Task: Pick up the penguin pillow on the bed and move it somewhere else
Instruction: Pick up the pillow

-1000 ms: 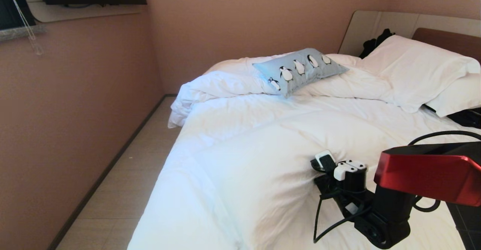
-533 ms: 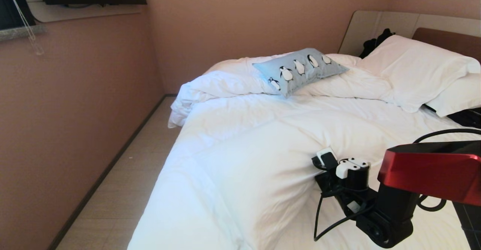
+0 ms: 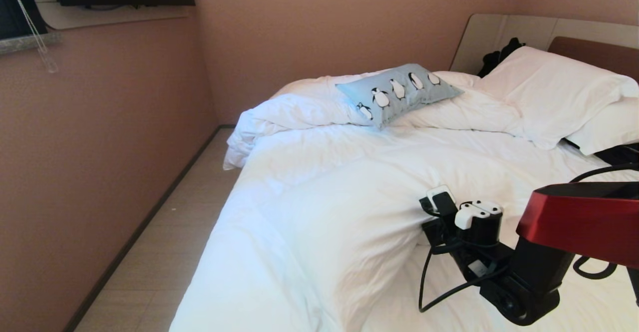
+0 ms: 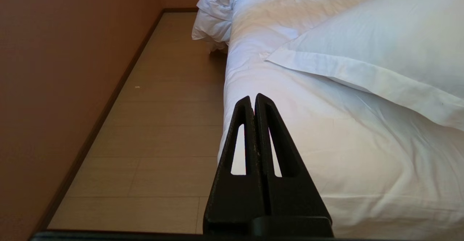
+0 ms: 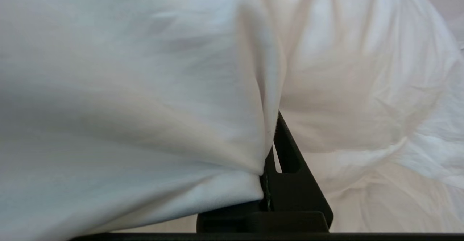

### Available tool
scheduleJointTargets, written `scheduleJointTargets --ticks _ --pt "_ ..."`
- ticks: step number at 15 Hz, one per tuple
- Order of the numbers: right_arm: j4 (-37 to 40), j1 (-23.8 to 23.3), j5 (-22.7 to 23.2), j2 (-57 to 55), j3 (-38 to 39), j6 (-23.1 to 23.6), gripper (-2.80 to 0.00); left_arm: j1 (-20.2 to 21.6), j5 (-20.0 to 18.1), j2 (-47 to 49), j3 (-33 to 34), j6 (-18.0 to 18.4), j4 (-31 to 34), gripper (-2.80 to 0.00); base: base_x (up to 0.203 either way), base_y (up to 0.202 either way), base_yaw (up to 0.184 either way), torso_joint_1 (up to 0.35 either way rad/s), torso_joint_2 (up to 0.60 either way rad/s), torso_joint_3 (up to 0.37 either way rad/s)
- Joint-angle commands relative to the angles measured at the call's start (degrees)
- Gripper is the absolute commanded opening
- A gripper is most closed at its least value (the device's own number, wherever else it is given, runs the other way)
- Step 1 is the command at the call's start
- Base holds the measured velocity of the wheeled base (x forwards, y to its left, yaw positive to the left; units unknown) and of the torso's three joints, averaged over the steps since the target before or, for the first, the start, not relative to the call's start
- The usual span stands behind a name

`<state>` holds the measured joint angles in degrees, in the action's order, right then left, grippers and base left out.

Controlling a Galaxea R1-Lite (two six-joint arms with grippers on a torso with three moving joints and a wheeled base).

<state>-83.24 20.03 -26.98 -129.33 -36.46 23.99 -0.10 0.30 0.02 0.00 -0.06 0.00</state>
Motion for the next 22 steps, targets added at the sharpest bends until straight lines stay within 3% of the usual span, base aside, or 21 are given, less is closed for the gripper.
scheduleJointTargets --ticks 1,8,13,17,22 --pt "-0.5 0.0 -0.2 2.2 0.0 0.0 -2.80 0.0 0.1 0.0 0.1 0.0 0.0 -2.80 0.000 0.000 0.000 0.000 0.00 0.000" --pt "2.4 0.0 -0.5 13.9 0.3 -0.3 -2.80 0.0 0.0 0.0 0.1 0.0 0.0 -2.80 0.000 0.000 0.000 0.000 0.00 0.000" --pt "3.8 -2.7 -5.8 13.7 -5.6 -2.0 -2.80 0.0 0.1 0.0 0.0 0.0 0.0 -2.80 0.000 0.000 0.000 0.000 0.00 0.000" --pt "13.1 -4.3 -6.1 18.1 -8.7 -9.6 -2.80 0.0 0.1 0.0 0.1 0.0 0.0 -2.80 0.000 0.000 0.000 0.000 0.00 0.000" --pt "37.6 -5.8 -3.1 25.8 -15.4 -26.6 -2.80 0.0 0.0 0.0 0.1 0.0 0.0 -2.80 0.000 0.000 0.000 0.000 0.00 0.000"
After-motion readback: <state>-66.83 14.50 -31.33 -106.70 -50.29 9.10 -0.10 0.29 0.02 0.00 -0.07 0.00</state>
